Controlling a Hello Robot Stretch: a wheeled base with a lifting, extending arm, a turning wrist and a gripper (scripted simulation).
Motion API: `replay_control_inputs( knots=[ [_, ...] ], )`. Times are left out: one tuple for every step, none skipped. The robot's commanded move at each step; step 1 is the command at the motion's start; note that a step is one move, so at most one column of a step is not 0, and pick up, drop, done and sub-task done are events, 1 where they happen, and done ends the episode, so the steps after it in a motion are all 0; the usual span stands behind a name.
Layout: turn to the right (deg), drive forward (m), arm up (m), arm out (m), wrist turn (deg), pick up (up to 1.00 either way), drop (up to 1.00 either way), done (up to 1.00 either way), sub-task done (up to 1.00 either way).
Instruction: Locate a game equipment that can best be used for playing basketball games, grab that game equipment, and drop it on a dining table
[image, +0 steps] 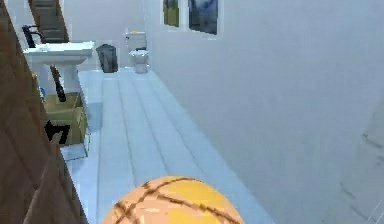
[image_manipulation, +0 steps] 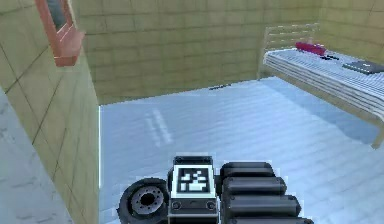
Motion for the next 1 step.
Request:
replay_control_inputs(
  knots=[
    [0.0,0.75,0.0,0.0,0.0,0.0,0.0,0.0,0.0]
  ],
)
